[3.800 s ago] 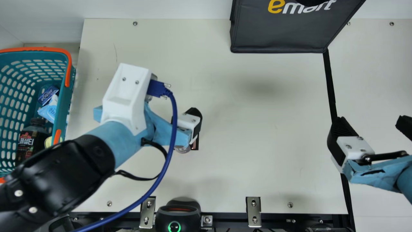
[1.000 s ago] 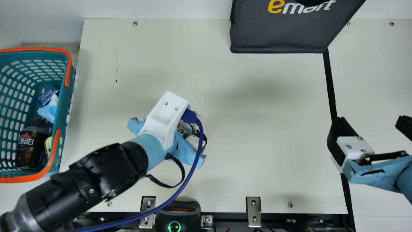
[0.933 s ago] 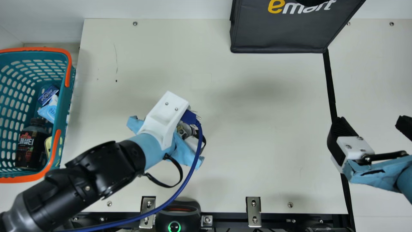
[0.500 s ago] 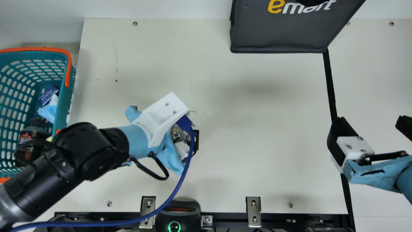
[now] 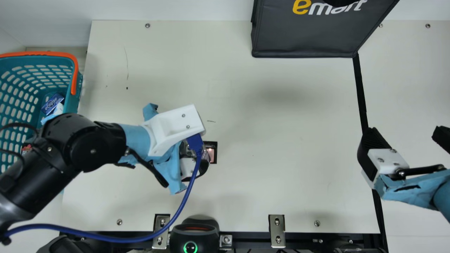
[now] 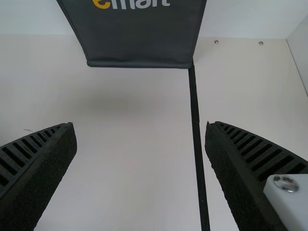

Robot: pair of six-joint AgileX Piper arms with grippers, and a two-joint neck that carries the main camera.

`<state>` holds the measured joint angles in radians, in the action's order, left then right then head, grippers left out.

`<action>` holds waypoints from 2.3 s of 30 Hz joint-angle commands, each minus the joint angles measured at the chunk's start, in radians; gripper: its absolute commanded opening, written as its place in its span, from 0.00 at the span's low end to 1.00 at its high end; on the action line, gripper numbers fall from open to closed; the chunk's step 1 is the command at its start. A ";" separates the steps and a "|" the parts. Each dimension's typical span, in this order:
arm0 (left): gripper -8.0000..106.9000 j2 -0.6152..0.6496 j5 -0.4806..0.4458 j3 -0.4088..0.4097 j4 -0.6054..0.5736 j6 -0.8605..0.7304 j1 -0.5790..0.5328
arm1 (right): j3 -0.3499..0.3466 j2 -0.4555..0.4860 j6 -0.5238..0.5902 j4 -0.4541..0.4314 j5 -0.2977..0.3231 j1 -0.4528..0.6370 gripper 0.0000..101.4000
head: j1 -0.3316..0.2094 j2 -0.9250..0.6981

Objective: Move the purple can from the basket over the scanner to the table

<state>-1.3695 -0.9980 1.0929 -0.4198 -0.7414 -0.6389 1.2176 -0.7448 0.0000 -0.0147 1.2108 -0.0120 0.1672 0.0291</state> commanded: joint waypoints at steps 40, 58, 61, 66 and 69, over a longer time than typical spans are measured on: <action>0.70 -0.098 0.001 -0.014 -0.098 -0.344 0.047 | 0.000 0.000 0.000 0.000 0.002 0.000 0.94 | -0.029 -0.002; 0.85 -0.007 -0.122 -0.017 0.012 -0.151 0.062 | 0.000 0.000 0.000 0.000 0.002 0.000 0.94 | -0.029 -0.002; 0.85 0.033 -0.151 -0.025 0.023 -0.110 0.069 | 0.000 0.000 0.000 0.000 0.002 0.000 0.94 | -0.029 -0.002; 0.85 0.091 -0.174 -0.021 0.047 0.027 0.074 | 0.000 0.000 0.000 0.000 0.002 0.000 0.94 | -0.029 -0.002; 0.85 0.119 -0.173 -0.010 0.076 0.149 0.066 | 0.000 0.000 0.000 0.000 0.002 0.000 0.94 | -0.029 -0.002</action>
<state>-1.2588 -1.1723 1.0777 -0.3538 -0.6957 -0.5704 1.2176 -0.7448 0.0000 -0.0147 1.2127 -0.0120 0.1687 0.0291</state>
